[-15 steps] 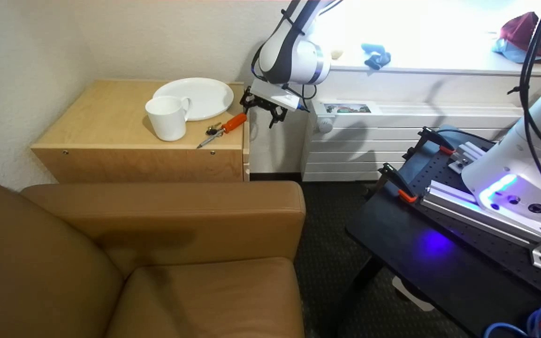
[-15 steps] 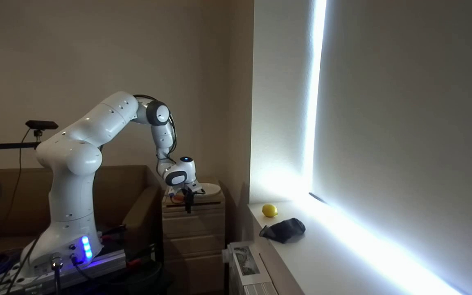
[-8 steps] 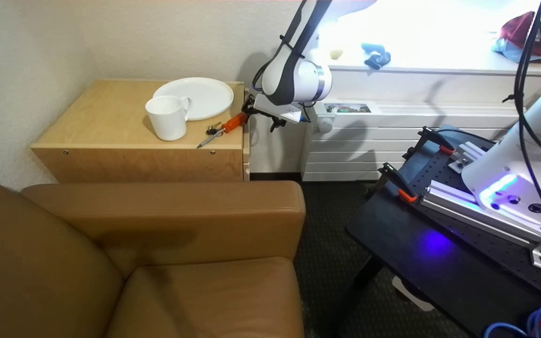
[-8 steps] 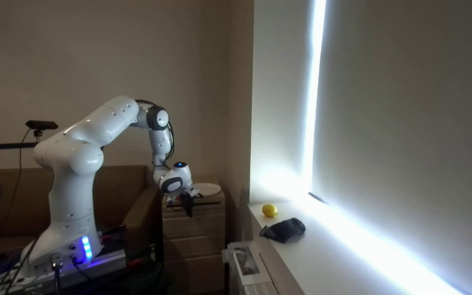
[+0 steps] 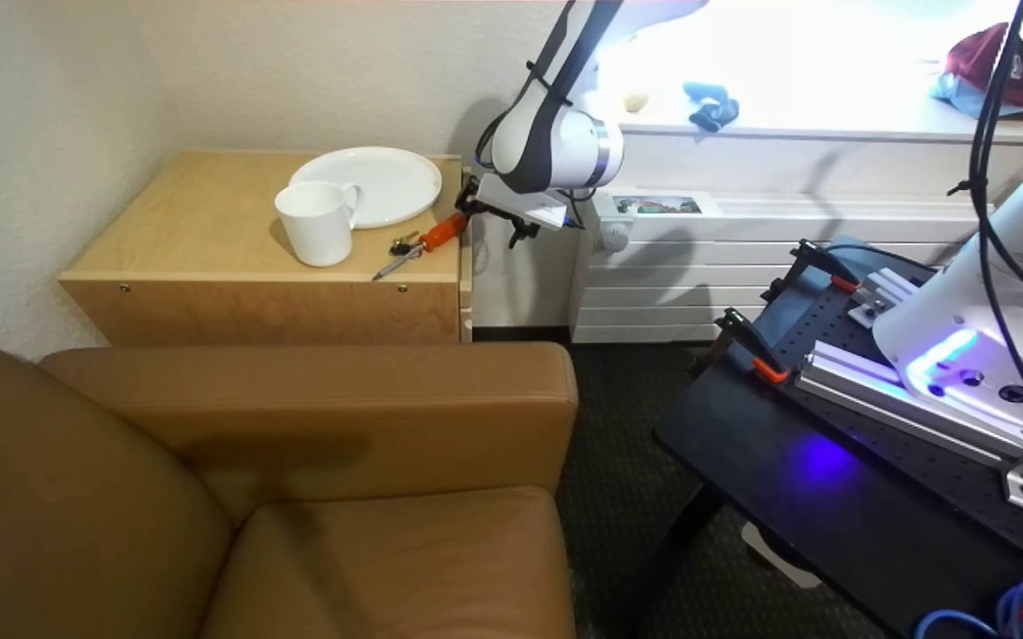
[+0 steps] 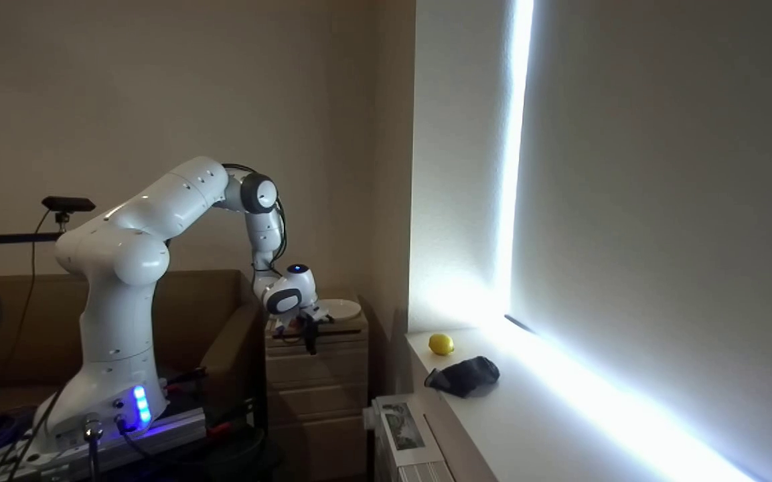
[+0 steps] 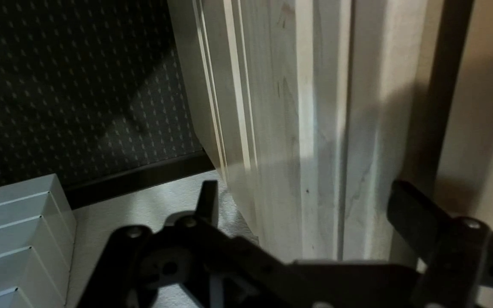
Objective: Open the topmost drawer
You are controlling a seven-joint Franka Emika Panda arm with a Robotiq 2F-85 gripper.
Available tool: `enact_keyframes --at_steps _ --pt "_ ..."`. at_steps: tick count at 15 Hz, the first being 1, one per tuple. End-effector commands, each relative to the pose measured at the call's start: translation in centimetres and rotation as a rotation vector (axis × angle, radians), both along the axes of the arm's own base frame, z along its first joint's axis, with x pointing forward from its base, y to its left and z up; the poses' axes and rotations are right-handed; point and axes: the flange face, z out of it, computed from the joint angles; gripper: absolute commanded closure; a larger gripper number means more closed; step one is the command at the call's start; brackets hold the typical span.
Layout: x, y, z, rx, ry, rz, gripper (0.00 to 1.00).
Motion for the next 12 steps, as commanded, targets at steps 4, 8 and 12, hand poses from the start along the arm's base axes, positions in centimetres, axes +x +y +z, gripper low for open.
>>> enact_keyframes --at_steps 4,8,12 --pt "0.8 0.6 -0.5 0.082 0.044 -0.003 0.0" --pt "0.8 0.5 -1.3 0.123 0.093 0.006 0.0" --pt "0.6 0.0 -2.3 0.084 0.114 0.03 0.0"
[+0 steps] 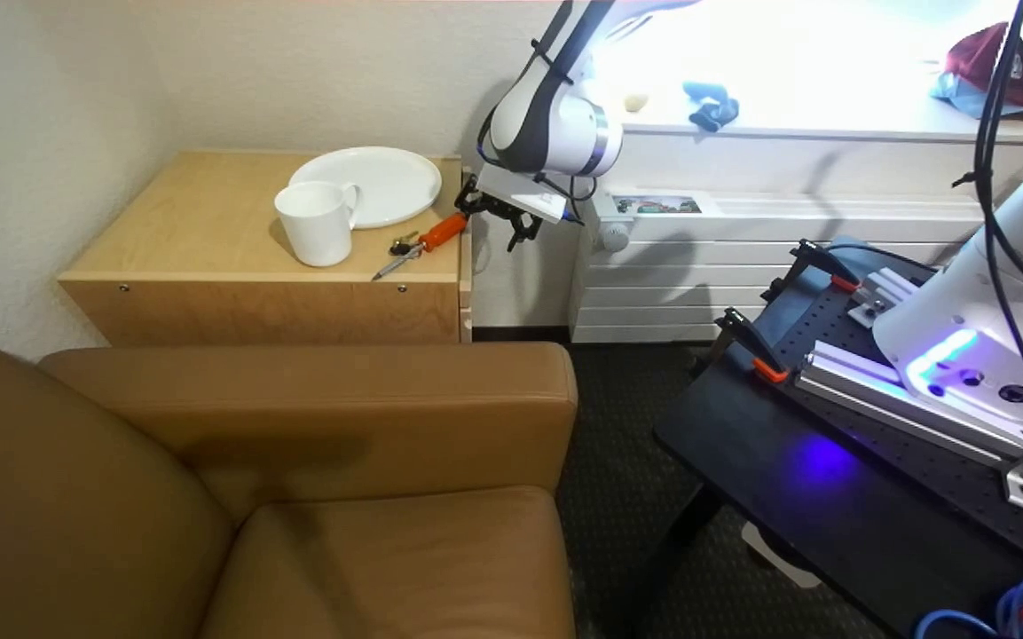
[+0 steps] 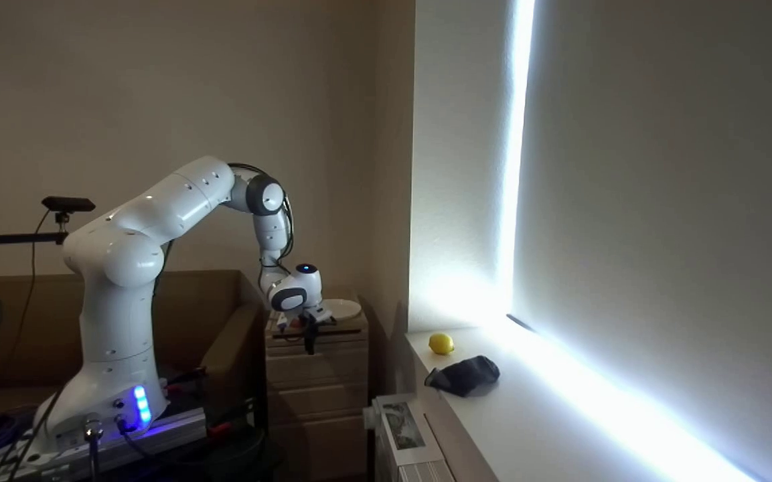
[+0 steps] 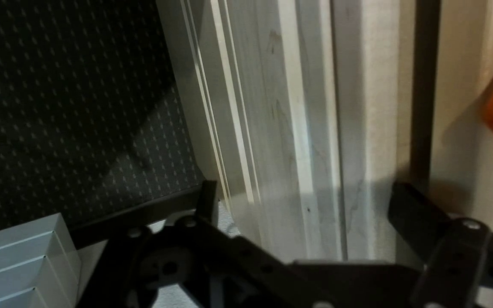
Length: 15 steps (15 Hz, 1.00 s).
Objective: Open the topmost drawer
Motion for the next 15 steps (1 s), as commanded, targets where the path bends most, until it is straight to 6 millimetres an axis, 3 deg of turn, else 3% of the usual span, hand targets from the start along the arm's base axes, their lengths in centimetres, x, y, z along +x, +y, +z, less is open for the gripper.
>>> enact_keyframes --at_steps 1,4,15 --pt "-0.2 0.6 -2.3 -0.022 0.035 0.06 0.0" --pt "-0.5 0.2 -2.4 -0.061 0.032 0.095 0.0" --pt "-2.8 -6.3 -2.7 -0.175 0.239 0.064 0.0"
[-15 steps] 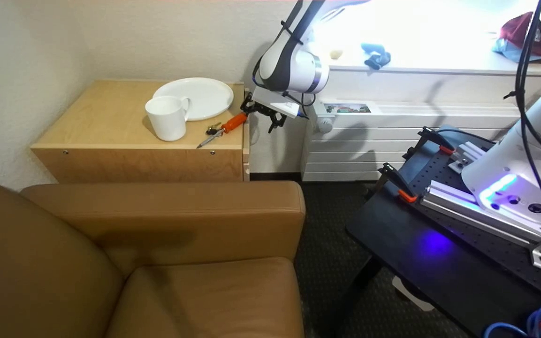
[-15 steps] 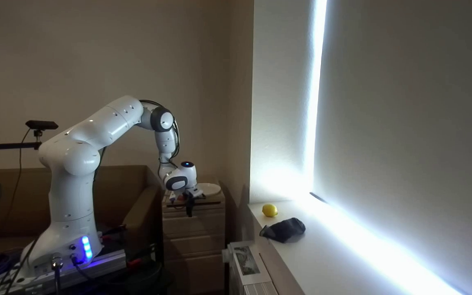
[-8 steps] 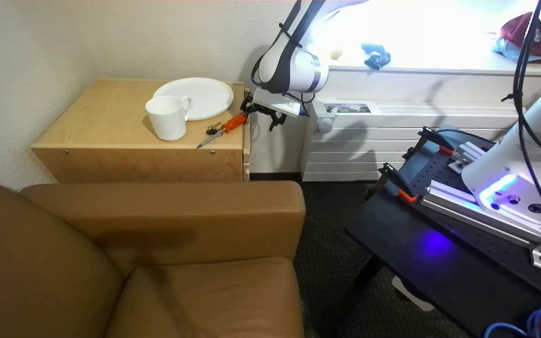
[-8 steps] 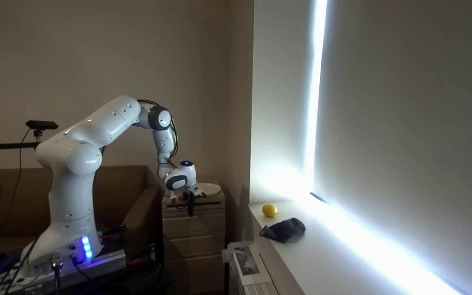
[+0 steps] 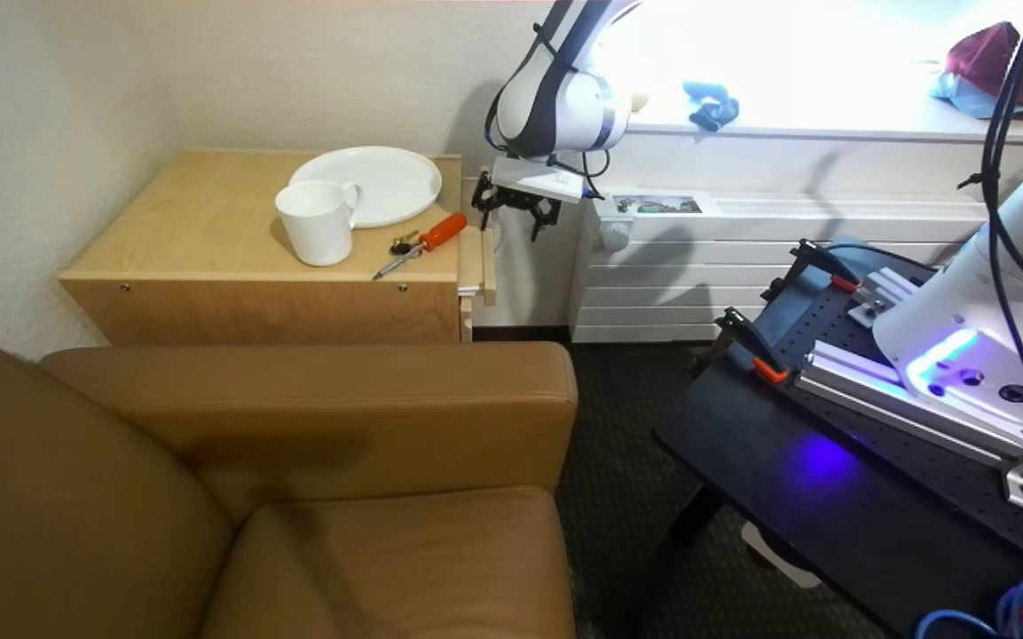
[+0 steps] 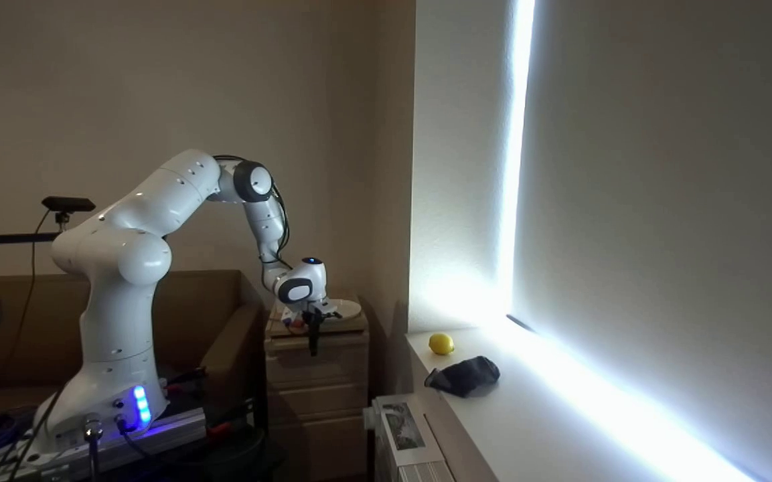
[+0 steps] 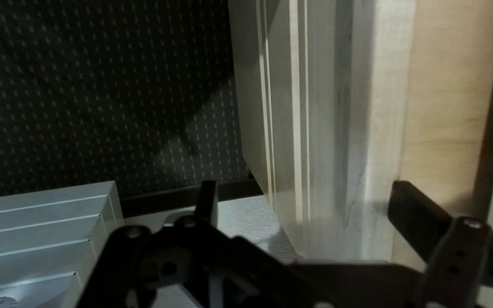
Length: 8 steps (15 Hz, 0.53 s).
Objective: Open the topmost drawer
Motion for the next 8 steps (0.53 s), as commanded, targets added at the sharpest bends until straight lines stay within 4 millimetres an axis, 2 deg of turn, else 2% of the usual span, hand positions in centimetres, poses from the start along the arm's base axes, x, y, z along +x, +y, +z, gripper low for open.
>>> enact_keyframes --at_steps 1,8 --pt "-3.1 -4.8 -4.3 -0.065 0.133 -0.037 0.0" --pt "-6.9 -9.2 -4.8 -0.126 0.192 -0.152 0.0"
